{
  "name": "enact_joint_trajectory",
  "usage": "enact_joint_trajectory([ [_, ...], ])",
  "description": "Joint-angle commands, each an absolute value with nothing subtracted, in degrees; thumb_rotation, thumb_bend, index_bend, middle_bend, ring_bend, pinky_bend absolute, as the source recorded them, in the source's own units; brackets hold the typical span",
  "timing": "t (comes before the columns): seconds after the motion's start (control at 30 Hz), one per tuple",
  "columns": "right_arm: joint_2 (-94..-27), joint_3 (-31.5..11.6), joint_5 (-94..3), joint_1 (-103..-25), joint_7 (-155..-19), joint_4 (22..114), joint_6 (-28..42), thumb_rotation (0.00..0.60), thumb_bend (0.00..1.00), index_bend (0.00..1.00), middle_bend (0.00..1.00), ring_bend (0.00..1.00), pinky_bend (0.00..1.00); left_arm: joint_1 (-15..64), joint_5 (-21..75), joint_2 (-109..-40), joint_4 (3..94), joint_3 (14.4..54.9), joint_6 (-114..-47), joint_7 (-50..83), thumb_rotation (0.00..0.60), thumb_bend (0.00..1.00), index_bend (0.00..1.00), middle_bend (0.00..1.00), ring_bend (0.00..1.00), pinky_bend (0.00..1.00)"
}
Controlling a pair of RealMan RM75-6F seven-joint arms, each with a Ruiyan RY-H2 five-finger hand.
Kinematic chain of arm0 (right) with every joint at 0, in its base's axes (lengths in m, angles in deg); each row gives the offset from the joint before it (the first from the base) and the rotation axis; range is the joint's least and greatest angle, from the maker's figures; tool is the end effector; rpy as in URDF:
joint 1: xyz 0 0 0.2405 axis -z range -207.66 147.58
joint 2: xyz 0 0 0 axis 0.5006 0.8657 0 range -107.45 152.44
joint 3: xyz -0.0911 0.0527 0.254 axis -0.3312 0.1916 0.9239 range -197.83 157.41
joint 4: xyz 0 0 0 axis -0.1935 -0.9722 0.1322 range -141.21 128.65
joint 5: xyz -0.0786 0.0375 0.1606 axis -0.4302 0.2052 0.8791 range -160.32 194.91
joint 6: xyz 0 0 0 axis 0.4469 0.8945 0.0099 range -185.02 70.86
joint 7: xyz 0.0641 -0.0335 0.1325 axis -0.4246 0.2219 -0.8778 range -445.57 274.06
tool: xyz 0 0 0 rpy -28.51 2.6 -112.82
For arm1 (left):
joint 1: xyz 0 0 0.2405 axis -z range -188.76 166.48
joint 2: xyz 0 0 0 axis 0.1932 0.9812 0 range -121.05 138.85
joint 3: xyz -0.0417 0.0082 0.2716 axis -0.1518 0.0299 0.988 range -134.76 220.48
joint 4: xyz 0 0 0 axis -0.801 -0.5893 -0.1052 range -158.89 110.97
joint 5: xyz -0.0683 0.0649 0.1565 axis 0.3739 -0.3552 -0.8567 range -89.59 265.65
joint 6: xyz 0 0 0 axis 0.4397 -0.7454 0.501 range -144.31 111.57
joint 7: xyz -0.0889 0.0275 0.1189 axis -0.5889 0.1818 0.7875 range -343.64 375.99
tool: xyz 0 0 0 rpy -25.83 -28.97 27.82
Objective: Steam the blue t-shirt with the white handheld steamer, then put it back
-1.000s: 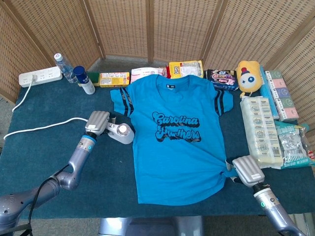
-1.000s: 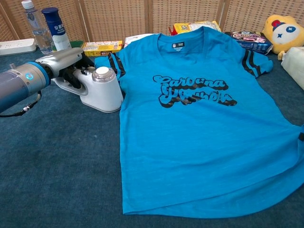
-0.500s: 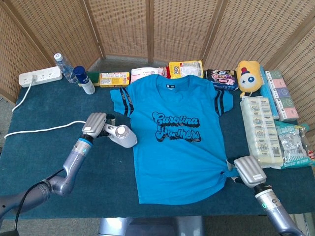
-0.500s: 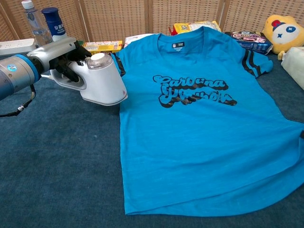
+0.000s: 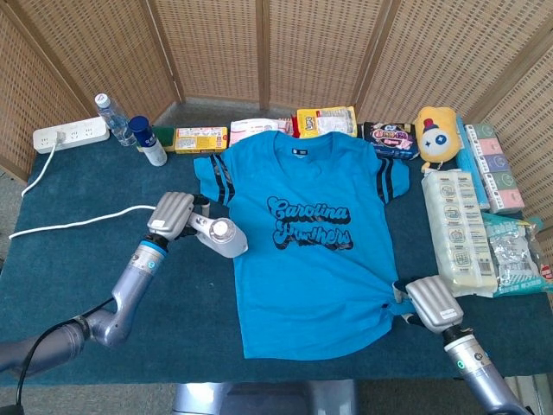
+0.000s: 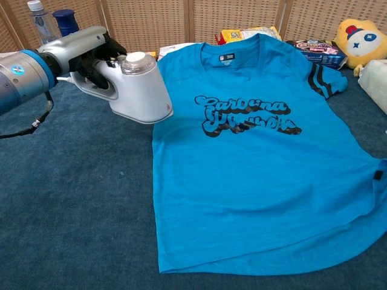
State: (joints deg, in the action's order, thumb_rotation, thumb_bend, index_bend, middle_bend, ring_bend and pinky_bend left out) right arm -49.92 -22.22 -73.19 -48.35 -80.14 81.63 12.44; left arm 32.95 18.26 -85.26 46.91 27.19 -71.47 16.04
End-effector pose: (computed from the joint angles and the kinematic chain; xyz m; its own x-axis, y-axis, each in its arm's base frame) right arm -0.2826 -0.2336 0.0968 0.5038 -0.2333 0.8318 -0.8457 -0.3297 0.4197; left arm -0.1556 0.3969 0.0120 0.2086 0.2005 0.9572 0.9355 -0.3262 -0.1355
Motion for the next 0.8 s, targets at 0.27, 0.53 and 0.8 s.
enact_joint_trajectory([
  [0.27, -49.98, -22.07, -73.52, -48.73, -81.48, 81.07, 12.24, 0.600, 0.48, 0.68, 0.61, 0.60, 0.71, 38.50, 18.64, -94.83, 41.31, 26.96, -70.71, 22.91, 0.600, 0.41, 0.76, 0.73, 0.66, 0.77],
  [0.53, -49.84, -21.91, -73.59, -48.77, -83.61, 81.17, 12.50, 0.600, 0.48, 0.68, 0.61, 0.61, 0.71, 42.36, 17.03, -100.73, 37.11, 26.99, -70.39, 25.72, 0.600, 0.41, 0.76, 0.73, 0.66, 0.77],
  [0.8, -49.59, -21.85, -73.99, -48.97, -84.69, 81.14, 12.65, 0.600, 0.48, 0.68, 0.61, 0.61, 0.72, 44.52, 16.03, -104.98, 33.49, 27.61, -69.30, 26.07, 0.600, 0.41, 0.76, 0.73, 0.66, 0.77],
])
